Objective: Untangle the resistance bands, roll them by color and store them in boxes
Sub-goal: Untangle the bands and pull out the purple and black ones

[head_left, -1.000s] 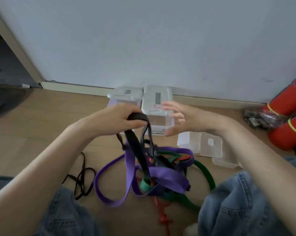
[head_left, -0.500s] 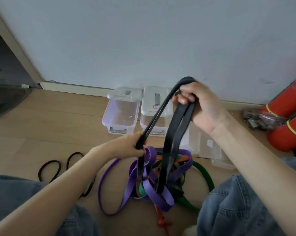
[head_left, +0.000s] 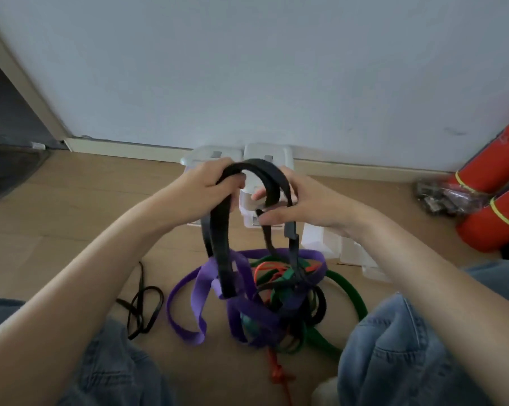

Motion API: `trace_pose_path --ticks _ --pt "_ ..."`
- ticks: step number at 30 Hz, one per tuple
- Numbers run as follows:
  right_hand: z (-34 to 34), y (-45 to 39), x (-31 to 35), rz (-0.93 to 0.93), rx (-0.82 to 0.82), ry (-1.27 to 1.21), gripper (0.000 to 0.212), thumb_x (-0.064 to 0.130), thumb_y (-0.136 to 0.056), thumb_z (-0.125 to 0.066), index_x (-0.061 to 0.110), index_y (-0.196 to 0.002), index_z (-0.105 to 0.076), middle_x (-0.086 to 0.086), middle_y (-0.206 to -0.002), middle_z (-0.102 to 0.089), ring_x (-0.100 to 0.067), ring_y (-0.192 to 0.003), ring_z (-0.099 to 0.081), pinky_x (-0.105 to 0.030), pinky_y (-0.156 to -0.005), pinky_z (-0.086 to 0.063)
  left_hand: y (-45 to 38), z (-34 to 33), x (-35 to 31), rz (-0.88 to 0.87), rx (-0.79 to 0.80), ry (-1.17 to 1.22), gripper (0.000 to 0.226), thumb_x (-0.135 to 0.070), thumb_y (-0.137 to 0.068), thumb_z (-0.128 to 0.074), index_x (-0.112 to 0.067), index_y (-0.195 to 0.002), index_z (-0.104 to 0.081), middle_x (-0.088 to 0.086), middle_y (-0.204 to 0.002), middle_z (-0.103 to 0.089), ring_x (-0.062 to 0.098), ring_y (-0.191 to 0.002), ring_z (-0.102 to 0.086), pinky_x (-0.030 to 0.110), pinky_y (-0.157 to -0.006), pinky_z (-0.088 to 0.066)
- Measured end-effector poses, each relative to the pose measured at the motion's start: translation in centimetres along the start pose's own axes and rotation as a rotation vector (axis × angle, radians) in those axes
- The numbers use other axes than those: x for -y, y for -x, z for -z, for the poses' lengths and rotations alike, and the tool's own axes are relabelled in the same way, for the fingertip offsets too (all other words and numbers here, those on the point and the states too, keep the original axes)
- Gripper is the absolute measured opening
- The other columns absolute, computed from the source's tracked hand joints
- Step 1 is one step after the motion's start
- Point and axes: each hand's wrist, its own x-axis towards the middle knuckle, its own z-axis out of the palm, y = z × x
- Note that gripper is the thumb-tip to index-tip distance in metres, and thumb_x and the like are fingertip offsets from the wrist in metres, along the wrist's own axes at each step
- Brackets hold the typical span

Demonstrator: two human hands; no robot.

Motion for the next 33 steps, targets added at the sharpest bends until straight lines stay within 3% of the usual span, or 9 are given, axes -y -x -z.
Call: trace_pose_path --ticks 5,12,15,18,23,26,28,30,33 --pt "-0.6 0.1 0.8 0.125 0.001 -0.121 0.010 0.019 -0.082 -0.068 0.011 -0.077 -0.065 0.003 -0.060 -0.061 -0.010 -0.059 -0.059 -0.020 -0.068 -0.049 -0.5 -0.8 1.7 -0.056 0.005 -0.107 0.009 -0.017 -0.091 -0.053 -0.012 -0.087 -0.059 0.006 -0.073 -0.063 0.014 -0.066 -0.059 0.025 -0.063 -0.047" --pt "1.4 0.2 1.0 0.270 -0.249 -0.499 0.039 0.011 -0.089 -0.058 0.014 -0.051 -0.049 0.003 -0.046 -0.045 -0.025 -0.063 -0.057 -0.023 -0.072 -0.048 0.4 -4.2 7.0 0.142 0.170 -0.064 0.017 -0.002 -0.086 -0.053 -0.017 -0.094 -0.051 0.000 -0.086 -0.060 0.007 -0.076 -0.056 0.024 -0.070 -0.045" --pt "2.8 0.1 0.2 0.158 -0.328 -0.140 0.028 0.017 -0.087 -0.063 0.016 -0.060 -0.057 0.000 -0.053 -0.056 -0.028 -0.070 -0.061 -0.033 -0.078 -0.050 -0.4 -2.4 7.1 0.194 0.107 -0.092 0.002 -0.010 -0.094 -0.049 -0.012 -0.094 -0.048 0.006 -0.091 -0.060 0.017 -0.084 -0.058 0.030 -0.077 -0.045" --pt "3.6 0.3 -0.1 -0.157 -0.151 0.324 0.011 0.025 -0.079 -0.073 0.017 -0.083 -0.066 -0.002 -0.084 -0.070 -0.020 -0.088 -0.065 -0.039 -0.087 -0.048 -0.9 -0.1 4.1 0.068 -0.092 -0.022 0.013 -0.010 -0.096 -0.045 -0.007 -0.086 -0.053 0.009 -0.075 -0.056 0.017 -0.069 -0.052 0.033 -0.069 -0.041" --pt "1.5 0.4 1.6 0.008 0.084 0.074 0.068 0.035 -0.068 -0.079 0.037 -0.126 -0.044 0.023 -0.126 -0.052 0.008 -0.121 -0.045 -0.013 -0.098 -0.036 0.3 1.8 -0.6 -0.144 -0.073 -0.255 0.012 -0.018 -0.092 -0.043 -0.020 -0.084 -0.052 -0.005 -0.070 -0.063 0.016 -0.069 -0.062 0.025 -0.064 -0.046" --pt "-0.5 0.1 2.2 0.087 0.094 -0.031 0.041 0.015 -0.077 -0.075 0.018 -0.113 -0.056 0.003 -0.100 -0.068 -0.007 -0.094 -0.065 -0.023 -0.088 -0.050 0.5 1.1 -0.7 -0.137 -0.111 -0.523 0.008 -0.017 -0.093 -0.043 -0.016 -0.090 -0.050 -0.005 -0.072 -0.055 0.023 -0.067 -0.053 0.031 -0.059 -0.037" --pt "-1.3 0.1 2.5 0.095 0.068 0.085 0.010 0.011 -0.084 -0.067 0.011 -0.091 -0.061 -0.004 -0.075 -0.059 -0.014 -0.070 -0.057 -0.031 -0.072 -0.046 0.5 0.8 0.2 -0.095 -0.109 -0.619 0.008 -0.020 -0.094 -0.042 -0.015 -0.091 -0.047 -0.007 -0.067 -0.048 0.021 -0.062 -0.050 0.028 -0.051 -0.033" --pt "-1.4 -0.1 2.5 0.127 0.017 0.130 0.005 0.009 -0.088 -0.062 0.013 -0.085 -0.061 0.003 -0.065 -0.052 -0.009 -0.060 -0.050 -0.028 -0.065 -0.043 0.3 0.7 1.1 -0.083 -0.118 -0.608 0.010 -0.024 -0.094 -0.043 -0.016 -0.089 -0.046 -0.005 -0.068 -0.052 0.024 -0.065 -0.054 0.031 -0.052 -0.036" --pt "-0.5 -0.3 2.9 0.130 -0.059 -0.296 0.014 0.001 -0.087 -0.055 0.011 -0.079 -0.059 0.010 -0.049 -0.042 -0.006 -0.044 -0.041 -0.021 -0.050 -0.043 -0.5 -0.1 2.4 -0.048 -0.165 -0.376 0.012 -0.021 -0.088 -0.057 -0.012 -0.081 -0.053 0.007 -0.075 -0.064 0.026 -0.071 -0.057 0.034 -0.062 -0.042"
